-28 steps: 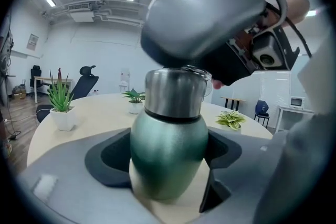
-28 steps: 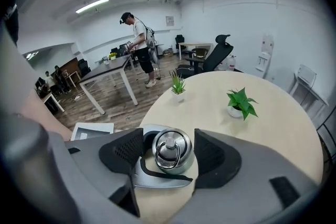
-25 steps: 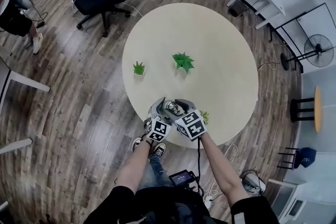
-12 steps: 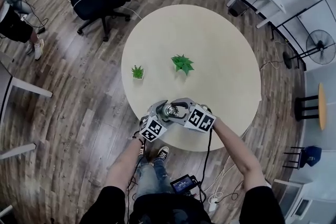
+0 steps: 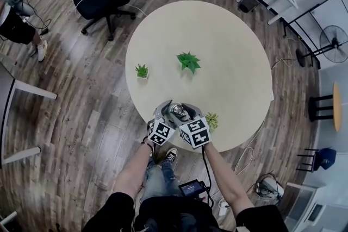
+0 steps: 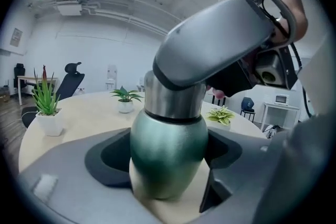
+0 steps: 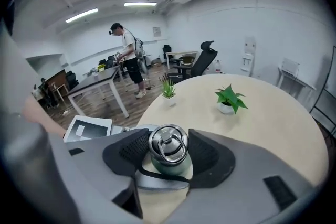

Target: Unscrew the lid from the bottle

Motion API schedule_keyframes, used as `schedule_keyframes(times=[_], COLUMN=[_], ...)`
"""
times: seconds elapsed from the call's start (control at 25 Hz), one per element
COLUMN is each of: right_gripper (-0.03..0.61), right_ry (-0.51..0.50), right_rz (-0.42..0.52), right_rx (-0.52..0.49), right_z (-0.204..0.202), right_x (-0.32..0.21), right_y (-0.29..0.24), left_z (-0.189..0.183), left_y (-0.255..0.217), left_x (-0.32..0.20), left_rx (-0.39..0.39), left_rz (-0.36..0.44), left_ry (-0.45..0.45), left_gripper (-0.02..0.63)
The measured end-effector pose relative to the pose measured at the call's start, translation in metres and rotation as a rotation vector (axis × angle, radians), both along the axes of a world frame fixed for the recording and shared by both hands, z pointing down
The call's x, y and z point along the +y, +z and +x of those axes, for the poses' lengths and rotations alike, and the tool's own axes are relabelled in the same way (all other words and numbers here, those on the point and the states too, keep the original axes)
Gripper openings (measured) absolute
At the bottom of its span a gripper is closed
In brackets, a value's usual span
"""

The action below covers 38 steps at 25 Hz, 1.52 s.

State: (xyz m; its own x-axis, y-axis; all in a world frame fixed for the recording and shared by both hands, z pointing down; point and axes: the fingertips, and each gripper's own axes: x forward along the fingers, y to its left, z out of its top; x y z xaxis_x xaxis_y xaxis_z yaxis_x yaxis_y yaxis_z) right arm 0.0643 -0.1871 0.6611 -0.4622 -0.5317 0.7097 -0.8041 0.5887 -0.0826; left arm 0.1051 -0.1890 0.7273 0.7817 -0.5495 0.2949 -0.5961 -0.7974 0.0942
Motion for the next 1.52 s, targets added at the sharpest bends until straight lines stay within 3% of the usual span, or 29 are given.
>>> schedule_keyframes(times=[0.12, 0.32, 0.4, 0.48, 0.64, 0.72, 0.8, 0.92, 1.0, 1.04, 1.24, 1.32, 1.4, 1.48, 1.52], right_gripper=[0.238, 0.238, 0.238, 0.241, 0.373, 0.361, 0.294, 0.272, 0.268, 0.267, 0.268, 0.270, 0.278, 0.328, 0.389], right_ry=[-0.066, -0.542, -0.659, -0.626, -0.323, -0.155, -0.010, 0.100, 0.051, -0.024, -0.573, -0.677, -0.643, -0.492, -0.388], right_rz=[0.006, -0.003, -0.017, -0.027, -0.050, -0.032, 0.000, 0.020, 0.030, 0.031, -0.005, -0.009, -0.009, -0.015, -0.019], right_rx=[-0.011, 0.023, 0.041, 0.034, -0.059, -0.063, -0.020, 0.014, 0.001, -0.006, 0.024, 0.052, 0.064, 0.044, 0.016], right_z=[-0.002, -0.005, -0.004, -0.003, -0.003, -0.001, 0.003, 0.003, 0.001, 0.000, -0.003, -0.005, -0.005, -0.002, 0.001], right_x=[0.002, 0.014, 0.015, 0.010, 0.007, 0.004, -0.001, -0.002, -0.001, 0.000, 0.014, 0.015, 0.012, 0.007, 0.005], right_y=[0.000, -0.003, -0.003, -0.004, -0.003, -0.002, 0.000, 0.001, 0.001, 0.001, 0.001, 0.002, 0.002, 0.001, -0.001], left_z=[-0.001, 0.006, 0.008, 0.009, 0.006, 0.006, 0.006, 0.004, 0.004, 0.005, 0.011, 0.012, 0.011, 0.010, 0.010], left_y=[0.001, -0.002, -0.003, -0.004, -0.003, -0.003, -0.003, -0.002, -0.001, 0.000, -0.001, -0.001, -0.002, -0.002, -0.002], left_x=[0.002, 0.010, 0.012, 0.009, 0.008, 0.006, 0.005, 0.005, 0.005, 0.007, 0.013, 0.014, 0.013, 0.012, 0.011], left_rx=[-0.007, -0.044, -0.063, -0.059, -0.028, -0.021, -0.018, -0.014, -0.012, -0.014, -0.048, -0.056, -0.046, -0.035, -0.029], left_rz=[-0.001, 0.016, 0.017, 0.006, 0.006, 0.007, 0.005, 0.002, -0.002, -0.004, 0.021, 0.023, 0.011, 0.008, 0.009], left_ry=[0.041, 0.243, 0.313, 0.318, 0.208, 0.154, 0.105, 0.057, 0.073, 0.100, 0.289, 0.328, 0.315, 0.274, 0.252], left_gripper=[0.390, 0.388, 0.388, 0.388, 0.388, 0.389, 0.390, 0.390, 0.390, 0.390, 0.390, 0.388, 0.390, 0.390, 0.390])
